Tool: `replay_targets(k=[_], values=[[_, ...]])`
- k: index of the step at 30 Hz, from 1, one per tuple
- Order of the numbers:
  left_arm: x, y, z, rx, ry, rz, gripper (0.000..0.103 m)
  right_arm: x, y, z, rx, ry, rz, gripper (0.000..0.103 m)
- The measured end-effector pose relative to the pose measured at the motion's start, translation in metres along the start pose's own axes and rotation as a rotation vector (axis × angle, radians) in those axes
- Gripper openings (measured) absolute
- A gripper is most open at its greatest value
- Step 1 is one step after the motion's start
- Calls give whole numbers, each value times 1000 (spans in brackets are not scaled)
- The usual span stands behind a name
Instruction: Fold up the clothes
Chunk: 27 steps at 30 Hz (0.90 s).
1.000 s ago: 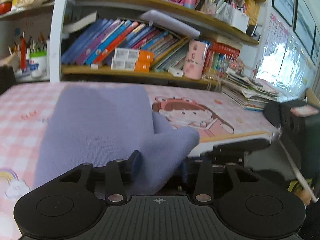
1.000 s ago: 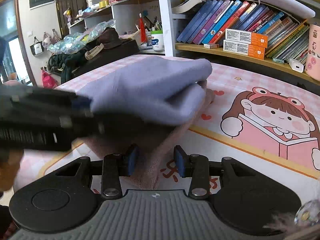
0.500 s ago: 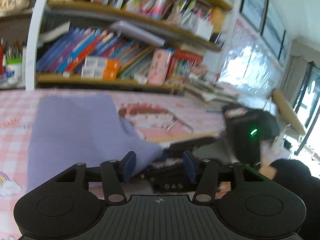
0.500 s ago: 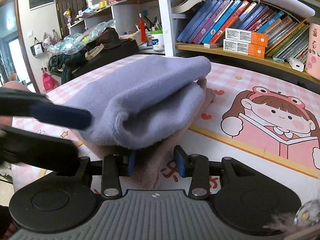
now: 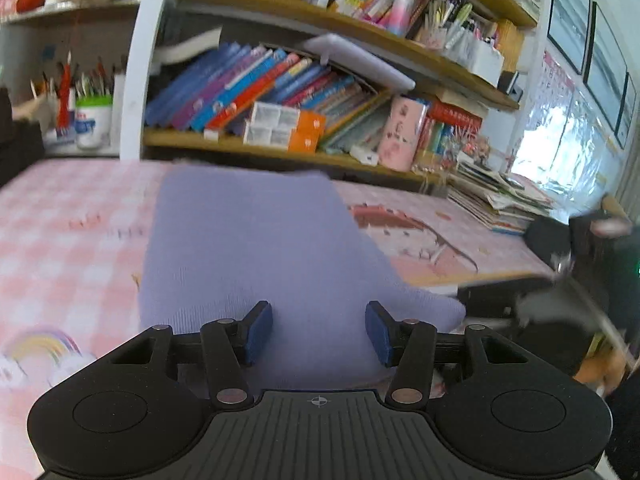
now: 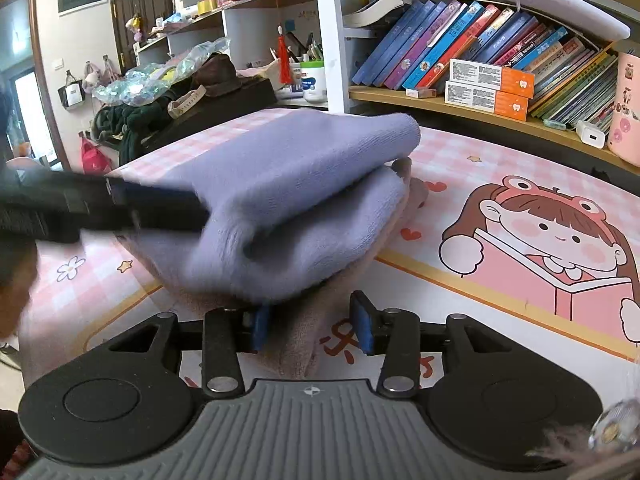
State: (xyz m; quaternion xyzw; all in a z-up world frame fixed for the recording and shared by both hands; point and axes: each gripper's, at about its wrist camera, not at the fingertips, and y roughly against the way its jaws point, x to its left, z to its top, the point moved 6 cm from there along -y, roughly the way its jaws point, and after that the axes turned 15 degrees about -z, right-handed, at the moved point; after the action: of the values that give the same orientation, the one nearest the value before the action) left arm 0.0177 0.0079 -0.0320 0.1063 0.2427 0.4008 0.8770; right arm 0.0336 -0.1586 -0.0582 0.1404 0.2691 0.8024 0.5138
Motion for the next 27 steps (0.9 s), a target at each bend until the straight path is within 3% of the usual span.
replay_targets(k=[5, 11, 14, 17, 21, 27], values=[[1, 5, -1, 1, -9, -14, 53, -4, 15, -3, -25, 29, -30, 50], [6, 37, 22, -109, 1, -26, 54, -43, 42, 13, 18, -319, 115, 70], [15, 45, 30, -133, 2, -8, 54, -54, 35, 29, 72, -508, 199, 70], [24, 38, 26, -99, 23, 2, 54, -54, 23, 44, 109, -623, 252, 70], [23, 31, 15, -62, -6, -6, 54, -56, 21, 50, 143, -694, 239, 70], [23, 35, 8, -52, 1, -40, 54, -70, 30, 43, 158, -821, 305, 70]])
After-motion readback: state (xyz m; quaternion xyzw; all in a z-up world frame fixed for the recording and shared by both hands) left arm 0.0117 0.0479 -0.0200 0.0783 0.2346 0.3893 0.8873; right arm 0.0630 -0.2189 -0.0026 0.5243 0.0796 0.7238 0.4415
